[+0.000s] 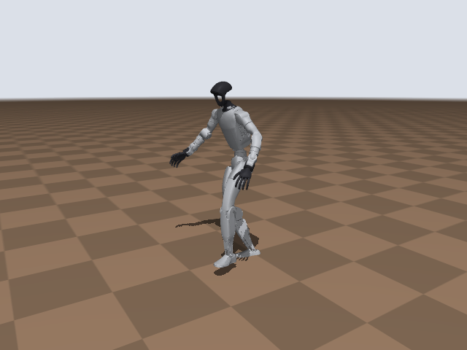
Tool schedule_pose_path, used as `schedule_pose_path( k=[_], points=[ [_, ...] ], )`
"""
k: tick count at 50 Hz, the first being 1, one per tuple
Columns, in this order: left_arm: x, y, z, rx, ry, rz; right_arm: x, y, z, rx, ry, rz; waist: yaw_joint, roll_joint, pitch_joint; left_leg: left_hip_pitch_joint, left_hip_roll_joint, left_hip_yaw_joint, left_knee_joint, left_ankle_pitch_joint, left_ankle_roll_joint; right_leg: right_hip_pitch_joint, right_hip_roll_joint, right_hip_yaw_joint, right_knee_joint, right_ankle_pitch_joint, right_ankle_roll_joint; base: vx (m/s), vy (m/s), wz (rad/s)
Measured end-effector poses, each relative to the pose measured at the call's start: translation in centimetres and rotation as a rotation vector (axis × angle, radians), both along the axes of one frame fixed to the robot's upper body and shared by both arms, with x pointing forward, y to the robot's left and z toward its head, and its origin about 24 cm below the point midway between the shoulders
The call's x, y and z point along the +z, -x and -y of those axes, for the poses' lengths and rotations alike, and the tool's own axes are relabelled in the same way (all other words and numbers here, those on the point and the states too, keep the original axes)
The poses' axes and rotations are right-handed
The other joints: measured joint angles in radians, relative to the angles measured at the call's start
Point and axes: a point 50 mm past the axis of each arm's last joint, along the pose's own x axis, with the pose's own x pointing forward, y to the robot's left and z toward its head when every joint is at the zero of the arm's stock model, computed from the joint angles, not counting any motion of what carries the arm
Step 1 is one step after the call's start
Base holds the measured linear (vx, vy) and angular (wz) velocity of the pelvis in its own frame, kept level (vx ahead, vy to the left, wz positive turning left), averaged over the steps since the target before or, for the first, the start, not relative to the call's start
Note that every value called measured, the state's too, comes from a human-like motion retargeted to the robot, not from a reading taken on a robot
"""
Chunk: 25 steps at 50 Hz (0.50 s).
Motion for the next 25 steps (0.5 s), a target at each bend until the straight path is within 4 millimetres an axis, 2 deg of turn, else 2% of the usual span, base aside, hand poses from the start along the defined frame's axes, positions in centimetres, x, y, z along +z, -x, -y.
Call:
schedule_pose_path(
  k=[4,5,7,8,10,11,12,13,15,17,19,20,21,23,25],
  points=[
    [0.6,2.7,-2.8,0.184,-0.025,0.099,4.5,-3.6,-1.1,0.148,0.129,0.055,0.195,-0.062,0.004,0.044,-0.206,0.414,0.084,-0.048,0.053,0.131,0.021,0.066,-0.371,0.295,0.136,0.26,-0.69,-0.92],
    [0.8,3.7,-3.6,0.229,-0.049,0.120,5.5,-4.5,-1.7,0.194,0.178,0.063,0.258,-0.076,0.005,0.086,-0.261,0.521,0.079,-0.043,0.056,0.153,0.029,0.092,-0.420,0.364,0.180,0.40,-0.67,-2.15],
    [0.6,7.3,-5.2,0.336,-0.086,0.118,7.1,-6.2,-3.9,0.278,0.258,0.115,0.371,-0.054,0.004,0.214,-0.362,0.624,-0.009,0.005,0.042,0.238,0.082,0.125,-0.471,0.452,0.262,0.48,-0.65,-2.59],
    [0.5,9.0,-5.9,0.422,-0.076,0.136,7.9,-6.9,-5.0,0.305,0.274,0.156,0.414,-0.023,-0.002,0.264,-0.407,0.596,-0.095,0.041,0.026,0.280,0.119,0.111,-0.474,0.476,0.295,0.52,-0.62,-2.47],
    [-0.6,12.8,-6.5,0.556,-0.035,0.096,8.7,-7.6,-7.3,0.348,0.235,0.260,0.443,0.096,-0.053,0.385,-0.417,0.446,-0.276,-0.028,0.042,0.343,0.219,-0.034,-0.376,0.494,0.342,0.54,-0.60,-1.94],
    [-1.5,14.0,-6.1,0.568,0.000,0.035,8.6,-7.7,-8.3,0.371,0.173,0.305,0.447,0.149,-0.088,0.428,-0.356,0.407,-0.309,-0.123,0.075,0.290,0.216,-0.190,-0.154,0.452,0.344,0.50,-0.61,-1.35],
    [-2.4,14.8,-5.6,0.571,0.040,-0.021,8.4,-7.7,-9.1,0.390,0.107,0.340,0.446,0.183,-0.119,0.453,-0.301,0.380,-0.316,-0.210,0.112,0.225,0.174,-0.332,0.085,0.396,0.339,0.48,-0.55,-0.84],
    [-3.5,14.7,-4.8,0.551,0.089,-0.069,7.8,-7.6,-10.0,0.406,0.031,0.357,0.433,0.175,-0.140,0.437,-0.257,0.378,-0.269,-0.278,0.156,0.136,0.050,-0.446,0.357,0.310,0.316,0.48,-0.48,-0.32],
    [-5.4,13.6,-3.0,0.487,0.188,-0.148,6.0,-7.0,-11.3,0.424,-0.100,0.335,0.376,0.141,-0.151,0.375,-0.157,0.378,-0.089,-0.333,0.180,0.014,-0.213,-0.555,0.763,0.167,0.197,0.44,-0.48,0.38],
    [-7.0,11.5,-1.0,0.379,0.259,-0.247,2.8,-5.4,-11.6,0.415,-0.172,0.245,0.278,0.128,-0.174,0.316,-0.086,0.327,0.013,-0.318,0.129,-0.077,-0.412,-0.567,0.968,0.120,0.107,0.37,-0.46,1.38],
    [-8.4,9.0,1.4,0.250,0.298,-0.332,-0.9,-2.6,-10.7,0.374,-0.207,0.133,0.155,0.136,-0.225,0.267,-0.081,0.229,-0.037,-0.277,0.079,-0.175,-0.538,-0.540,1.018,0.135,0.095,0.28,-0.45,2.28],
    [-8.8,7.8,2.6,0.190,0.308,-0.357,-2.7,-0.9,-10.1,0.348,-0.222,0.077,0.089,0.148,-0.251,0.257,-0.091,0.171,-0.098,-0.246,0.058,-0.213,-0.572,-0.518,0.996,0.148,0.111,0.20,-0.51,2.70],
    [-9.1,6.8,3.8,0.141,0.314,-0.352,-4.4,1.1,-9.2,0.308,-0.240,0.027,0.026,0.172,-0.271,0.268,-0.095,0.111,-0.178,-0.204,0.035,-0.226,-0.559,-0.484,0.915,0.160,0.141,0.16,-0.56,2.73],
    [-9.0,4.9,5.9,0.061,0.331,-0.297,-7.5,5.5,-7.5,0.216,-0.271,-0.071,-0.083,0.228,-0.299,0.303,-0.081,0.006,-0.332,-0.128,-0.016,-0.222,-0.498,-0.411,0.704,0.185,0.192,0.12,-0.60,2.44],
    [-7.8,3.1,7.3,0.012,0.366,-0.174,-9.9,9.9,-5.8,0.113,-0.287,-0.171,-0.167,0.271,-0.316,0.336,-0.047,-0.064,-0.452,-0.085,-0.069,-0.181,-0.432,-0.345,0.442,0.208,0.215,0.07,-0.63,1.91]
  ],
)
